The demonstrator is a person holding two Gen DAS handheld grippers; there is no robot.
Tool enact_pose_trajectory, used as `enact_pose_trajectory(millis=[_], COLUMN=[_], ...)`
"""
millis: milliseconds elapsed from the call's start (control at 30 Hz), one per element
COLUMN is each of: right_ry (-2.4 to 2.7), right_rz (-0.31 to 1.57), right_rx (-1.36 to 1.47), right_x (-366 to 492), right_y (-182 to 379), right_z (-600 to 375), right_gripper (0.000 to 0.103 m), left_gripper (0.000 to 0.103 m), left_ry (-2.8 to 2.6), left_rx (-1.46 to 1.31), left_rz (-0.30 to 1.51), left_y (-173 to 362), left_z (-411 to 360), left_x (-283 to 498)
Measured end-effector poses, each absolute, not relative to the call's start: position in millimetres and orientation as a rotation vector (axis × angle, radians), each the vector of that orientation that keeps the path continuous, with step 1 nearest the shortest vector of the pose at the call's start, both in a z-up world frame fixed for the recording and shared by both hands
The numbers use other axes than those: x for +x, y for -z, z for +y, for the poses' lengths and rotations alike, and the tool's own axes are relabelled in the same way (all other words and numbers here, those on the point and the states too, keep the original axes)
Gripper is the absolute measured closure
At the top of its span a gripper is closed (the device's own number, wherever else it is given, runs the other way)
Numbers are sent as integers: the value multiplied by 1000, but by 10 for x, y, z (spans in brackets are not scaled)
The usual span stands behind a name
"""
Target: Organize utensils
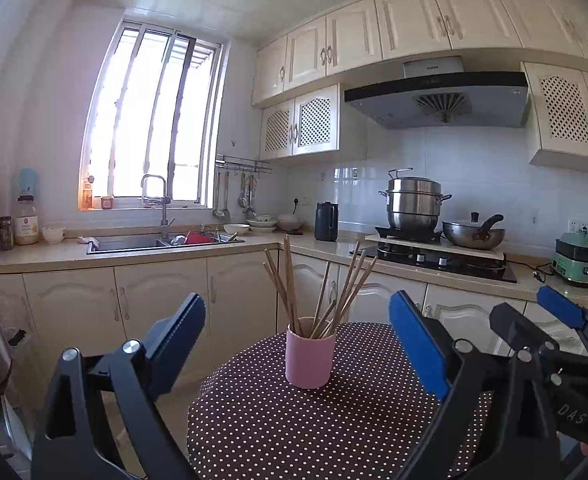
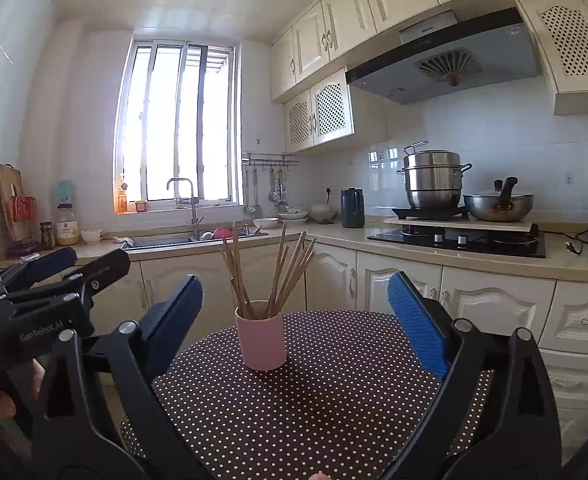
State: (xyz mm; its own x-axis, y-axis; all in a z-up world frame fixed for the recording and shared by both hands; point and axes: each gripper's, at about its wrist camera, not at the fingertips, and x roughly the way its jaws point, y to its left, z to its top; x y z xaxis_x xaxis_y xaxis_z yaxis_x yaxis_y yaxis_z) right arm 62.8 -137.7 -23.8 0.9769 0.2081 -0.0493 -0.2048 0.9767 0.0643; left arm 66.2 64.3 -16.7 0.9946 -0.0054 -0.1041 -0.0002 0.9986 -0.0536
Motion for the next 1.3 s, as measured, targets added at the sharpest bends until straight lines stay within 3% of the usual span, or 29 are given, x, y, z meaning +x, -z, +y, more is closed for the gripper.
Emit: enact_pose_trajectory(millis=[433, 1300], right_ry=[-173, -86], right_rz=[-39, -80], right_rx=[29, -43], right_x=[-182, -586], right_y=[-80, -257], right_z=[-1457, -1470], right_gripper=[6, 6], left_gripper=[8, 8], left_ry=[13, 12], left_rx=[-24, 15], left_rz=[24, -44], left_y=[-83, -270], left_z=[409, 282], left_x=[-292, -614])
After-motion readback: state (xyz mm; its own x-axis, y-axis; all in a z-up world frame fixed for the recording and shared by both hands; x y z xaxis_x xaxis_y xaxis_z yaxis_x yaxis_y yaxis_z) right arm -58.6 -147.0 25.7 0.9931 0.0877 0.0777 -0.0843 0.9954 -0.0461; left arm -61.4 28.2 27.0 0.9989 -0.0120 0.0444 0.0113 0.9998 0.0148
